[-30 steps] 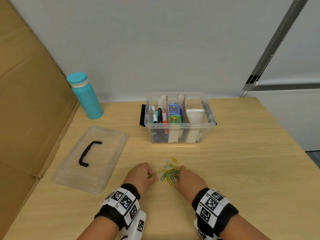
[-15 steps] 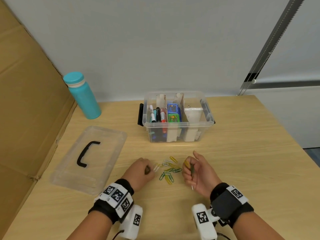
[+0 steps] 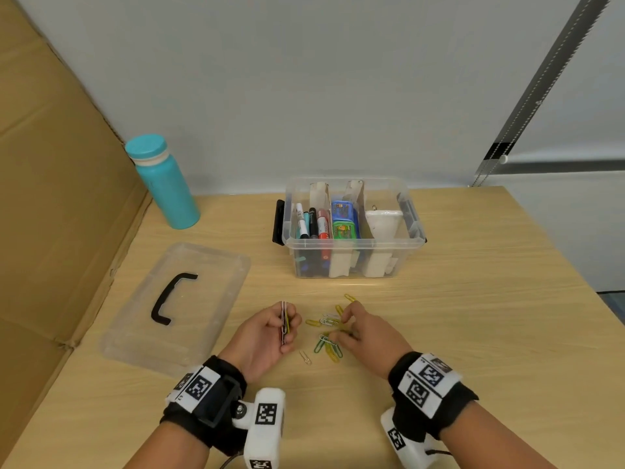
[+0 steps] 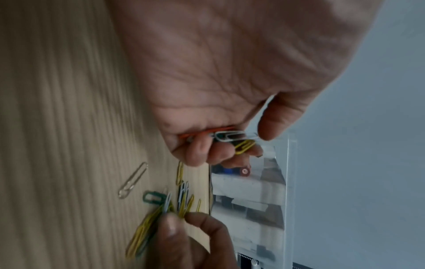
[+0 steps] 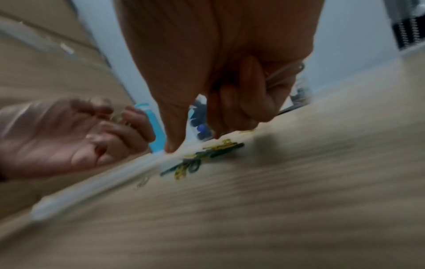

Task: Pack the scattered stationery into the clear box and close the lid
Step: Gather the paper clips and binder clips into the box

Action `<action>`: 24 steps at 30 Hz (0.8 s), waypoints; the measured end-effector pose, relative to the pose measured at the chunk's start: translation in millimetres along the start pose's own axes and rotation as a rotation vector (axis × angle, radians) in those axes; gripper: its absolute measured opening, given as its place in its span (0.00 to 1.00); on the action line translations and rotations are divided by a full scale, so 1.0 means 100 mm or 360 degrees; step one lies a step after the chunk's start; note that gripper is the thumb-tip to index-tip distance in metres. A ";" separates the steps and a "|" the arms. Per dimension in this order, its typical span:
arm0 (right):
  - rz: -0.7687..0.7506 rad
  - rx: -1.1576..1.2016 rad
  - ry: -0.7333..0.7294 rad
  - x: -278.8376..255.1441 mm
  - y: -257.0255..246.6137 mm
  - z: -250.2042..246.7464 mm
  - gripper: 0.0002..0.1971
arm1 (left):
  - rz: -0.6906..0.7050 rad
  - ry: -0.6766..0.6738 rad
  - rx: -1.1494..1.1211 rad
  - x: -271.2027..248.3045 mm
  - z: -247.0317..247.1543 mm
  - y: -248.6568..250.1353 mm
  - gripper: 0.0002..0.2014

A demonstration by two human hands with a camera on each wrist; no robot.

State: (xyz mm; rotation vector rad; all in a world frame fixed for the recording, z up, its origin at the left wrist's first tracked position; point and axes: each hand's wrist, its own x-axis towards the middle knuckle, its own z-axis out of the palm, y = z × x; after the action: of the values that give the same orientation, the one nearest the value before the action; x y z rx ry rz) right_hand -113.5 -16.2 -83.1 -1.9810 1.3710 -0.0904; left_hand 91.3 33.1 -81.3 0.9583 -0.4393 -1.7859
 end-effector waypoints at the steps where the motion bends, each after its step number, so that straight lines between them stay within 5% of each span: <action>1: 0.0012 -0.0146 -0.0062 0.01 -0.05 0.03 0.20 | -0.0019 0.0002 -0.0008 0.01 0.01 0.00 0.06; 2: 0.0017 -0.0258 -0.0105 0.03 -0.09 0.05 0.24 | -0.0042 0.0025 0.0014 0.03 0.03 0.00 0.03; 5: 0.0000 -0.0434 -0.0127 0.08 -0.16 0.12 0.22 | -0.0047 0.0201 0.0441 0.06 0.09 0.03 0.15; 9: 0.0013 -0.0589 -0.0110 0.12 -0.17 0.16 0.21 | 0.0186 0.0192 0.2060 0.13 0.14 0.05 0.11; 12: 0.0005 -0.0664 -0.0111 0.11 -0.16 0.17 0.22 | 0.0021 0.0043 0.2823 0.20 0.20 0.05 0.08; 18: 0.0015 -0.0544 -0.0093 0.09 -0.10 0.10 0.17 | -0.0163 -0.0152 0.3325 0.26 0.24 0.08 0.07; 24: 0.0017 -0.0083 0.0025 0.01 -0.01 -0.06 0.04 | -0.0339 -0.0114 0.3253 0.27 0.27 0.17 0.14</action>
State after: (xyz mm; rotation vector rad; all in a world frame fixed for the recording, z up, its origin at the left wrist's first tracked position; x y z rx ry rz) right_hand -115.4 -20.0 -78.4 -2.0200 1.4069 -0.0660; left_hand 76.4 -2.1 -64.6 2.1981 -2.4500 -0.9884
